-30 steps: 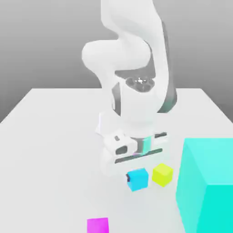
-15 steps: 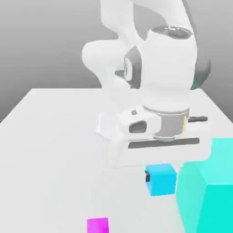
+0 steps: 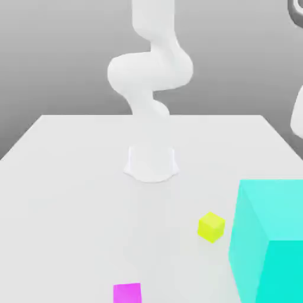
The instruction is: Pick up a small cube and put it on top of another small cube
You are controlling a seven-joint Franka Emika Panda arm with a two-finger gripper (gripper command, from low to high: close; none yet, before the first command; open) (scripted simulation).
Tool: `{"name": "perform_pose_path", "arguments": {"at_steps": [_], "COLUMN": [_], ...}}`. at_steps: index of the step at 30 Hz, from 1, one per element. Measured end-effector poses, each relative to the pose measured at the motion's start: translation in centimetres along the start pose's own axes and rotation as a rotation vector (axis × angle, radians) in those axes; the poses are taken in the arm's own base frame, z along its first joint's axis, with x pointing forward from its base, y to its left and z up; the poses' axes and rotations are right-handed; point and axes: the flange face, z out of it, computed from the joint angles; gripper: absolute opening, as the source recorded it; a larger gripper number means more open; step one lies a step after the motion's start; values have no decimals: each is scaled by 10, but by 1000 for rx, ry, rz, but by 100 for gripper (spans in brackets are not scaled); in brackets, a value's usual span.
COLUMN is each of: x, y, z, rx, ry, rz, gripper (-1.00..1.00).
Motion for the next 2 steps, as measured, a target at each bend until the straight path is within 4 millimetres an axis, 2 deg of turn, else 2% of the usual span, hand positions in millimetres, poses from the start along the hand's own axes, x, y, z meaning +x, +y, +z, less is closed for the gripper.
{"name": "perform_pose_path", "arguments": {"at_steps": [2], "x": [0], "y": [0], "z": [0], "rx": [0], "ry": [0], "rz": [0], "gripper": [100]}}
